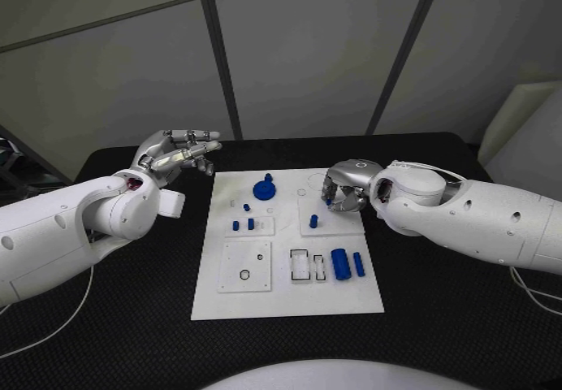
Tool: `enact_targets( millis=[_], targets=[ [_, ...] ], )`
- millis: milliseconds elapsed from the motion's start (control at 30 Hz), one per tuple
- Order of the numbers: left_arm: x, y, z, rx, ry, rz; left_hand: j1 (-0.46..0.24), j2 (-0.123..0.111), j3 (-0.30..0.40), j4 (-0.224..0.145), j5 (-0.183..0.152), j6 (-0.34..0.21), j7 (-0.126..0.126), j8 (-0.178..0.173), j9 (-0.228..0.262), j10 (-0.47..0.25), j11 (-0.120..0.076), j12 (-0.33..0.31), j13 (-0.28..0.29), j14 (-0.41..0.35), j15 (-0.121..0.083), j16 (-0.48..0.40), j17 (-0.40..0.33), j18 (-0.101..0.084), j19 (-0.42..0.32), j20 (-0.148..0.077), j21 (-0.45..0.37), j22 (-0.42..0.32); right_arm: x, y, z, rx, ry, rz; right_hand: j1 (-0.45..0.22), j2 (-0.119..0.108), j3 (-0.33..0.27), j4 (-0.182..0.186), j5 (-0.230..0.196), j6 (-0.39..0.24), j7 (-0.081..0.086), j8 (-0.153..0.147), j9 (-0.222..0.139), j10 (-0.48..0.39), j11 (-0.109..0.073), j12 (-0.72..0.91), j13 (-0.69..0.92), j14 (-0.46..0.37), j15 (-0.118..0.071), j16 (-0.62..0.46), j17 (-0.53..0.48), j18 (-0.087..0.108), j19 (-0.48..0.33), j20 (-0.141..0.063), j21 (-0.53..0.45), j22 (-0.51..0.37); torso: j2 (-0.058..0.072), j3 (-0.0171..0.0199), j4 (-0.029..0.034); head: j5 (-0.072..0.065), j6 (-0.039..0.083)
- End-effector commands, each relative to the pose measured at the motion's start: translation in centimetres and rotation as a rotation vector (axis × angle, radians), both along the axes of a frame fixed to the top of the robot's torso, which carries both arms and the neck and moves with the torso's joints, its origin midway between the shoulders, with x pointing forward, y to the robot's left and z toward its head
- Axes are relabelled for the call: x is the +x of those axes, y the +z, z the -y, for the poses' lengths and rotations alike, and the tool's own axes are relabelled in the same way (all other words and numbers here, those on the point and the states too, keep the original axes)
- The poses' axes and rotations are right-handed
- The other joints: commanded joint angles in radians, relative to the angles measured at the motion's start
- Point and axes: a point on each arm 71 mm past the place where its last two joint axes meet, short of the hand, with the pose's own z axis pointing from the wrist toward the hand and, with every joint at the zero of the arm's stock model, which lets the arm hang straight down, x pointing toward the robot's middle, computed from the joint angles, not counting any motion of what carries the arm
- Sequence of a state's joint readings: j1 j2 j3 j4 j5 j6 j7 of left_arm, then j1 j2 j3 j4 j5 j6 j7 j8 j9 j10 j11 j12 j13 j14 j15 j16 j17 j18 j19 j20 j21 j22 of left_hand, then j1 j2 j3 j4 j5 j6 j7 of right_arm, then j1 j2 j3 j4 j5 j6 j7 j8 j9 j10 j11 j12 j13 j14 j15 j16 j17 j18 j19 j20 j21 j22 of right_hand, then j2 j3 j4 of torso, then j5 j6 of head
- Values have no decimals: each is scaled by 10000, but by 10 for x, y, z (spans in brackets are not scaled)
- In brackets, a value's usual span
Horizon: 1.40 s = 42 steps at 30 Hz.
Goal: Assemble the parts on the task board
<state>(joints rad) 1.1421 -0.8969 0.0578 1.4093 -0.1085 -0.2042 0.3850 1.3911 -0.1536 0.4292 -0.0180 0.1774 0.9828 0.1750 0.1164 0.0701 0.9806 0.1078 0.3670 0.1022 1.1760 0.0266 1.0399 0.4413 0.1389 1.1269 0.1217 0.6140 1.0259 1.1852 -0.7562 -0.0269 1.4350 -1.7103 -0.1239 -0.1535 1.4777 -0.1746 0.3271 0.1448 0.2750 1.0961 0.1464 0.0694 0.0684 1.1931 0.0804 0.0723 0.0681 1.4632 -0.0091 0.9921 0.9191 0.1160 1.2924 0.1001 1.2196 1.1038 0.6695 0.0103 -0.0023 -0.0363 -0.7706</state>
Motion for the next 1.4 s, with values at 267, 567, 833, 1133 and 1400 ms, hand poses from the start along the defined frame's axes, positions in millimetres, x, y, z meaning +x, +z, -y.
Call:
enact_targets(
  millis=[267, 567, 833, 1133, 1400],
  targets=[
    [0, 2, -4, -182, 42, 116, -10, 99, 36, -46, 60, 101, -22, 72, 16, 42, 16, 84, 11, -75, -11, -64, -32, 447, -85, 27, -54, -27, 0, -7, -3, -428, 15, -263, 117, 165, 590, -126, -428, 268, -25, 38, 28, 273, -33, 64, 8, 311, -7, 637, 472, -217, 219, -22, 488, 561, 1, 6, -13, 8, -22],
    [1, 2, -4, -178, 41, 106, -10, 99, 36, -46, 60, 101, -22, 72, 16, 42, 16, 84, 11, -75, -11, -64, -32, 447, -85, 27, -54, -27, 0, -10, -5, -427, -33, -280, 185, 443, 1077, -354, -945, 550, -92, 139, 73, 553, -129, 155, 60, 356, -59, 1183, 916, -317, 456, -59, 936, 1115, 0, -2, -5, 11, -50],
    [1, 2, -4, -176, 37, 94, -10, 99, 36, -46, 60, 101, -22, 72, 16, 42, 16, 84, 11, -75, -11, -64, -32, 447, -85, 27, -54, -27, -1, -6, -5, -239, -198, 298, 263, 622, 1413, -647, -1234, 744, -141, 210, 121, 763, -199, 221, 114, 353, -114, 1378, 990, -401, 671, -116, 1286, 1547, -4, 6, -13, 23, -65],
    [1, 2, -4, -169, 51, 89, -8, 107, 40, -51, 60, 113, -24, 85, 16, 28, 16, 95, 8, -84, -11, -67, -45, 446, -93, 25, -65, -34, -7, 2, -5, 287, -207, 963, 176, 518, 1476, -766, -1196, 783, -138, 210, 132, 798, -200, 216, 129, 349, -115, 1497, 1060, -437, 753, -122, 1426, 1724, -17, 2, -17, 18, -46],
    [2, 1, -4, -170, 56, 91, -8, 107, 40, -51, 60, 113, -24, 85, 16, 28, 16, 95, 8, -84, -11, -67, -45, 446, -93, 25, -65, -34, -14, 10, -5, 750, -146, 1415, 98, 459, 1509, -810, -1147, 782, -138, 195, 132, 799, -200, 202, 134, 347, -114, 1559, 1084, -451, 784, -121, 1490, 1802, -16, 3, -21, 6, -23]
  ],
)
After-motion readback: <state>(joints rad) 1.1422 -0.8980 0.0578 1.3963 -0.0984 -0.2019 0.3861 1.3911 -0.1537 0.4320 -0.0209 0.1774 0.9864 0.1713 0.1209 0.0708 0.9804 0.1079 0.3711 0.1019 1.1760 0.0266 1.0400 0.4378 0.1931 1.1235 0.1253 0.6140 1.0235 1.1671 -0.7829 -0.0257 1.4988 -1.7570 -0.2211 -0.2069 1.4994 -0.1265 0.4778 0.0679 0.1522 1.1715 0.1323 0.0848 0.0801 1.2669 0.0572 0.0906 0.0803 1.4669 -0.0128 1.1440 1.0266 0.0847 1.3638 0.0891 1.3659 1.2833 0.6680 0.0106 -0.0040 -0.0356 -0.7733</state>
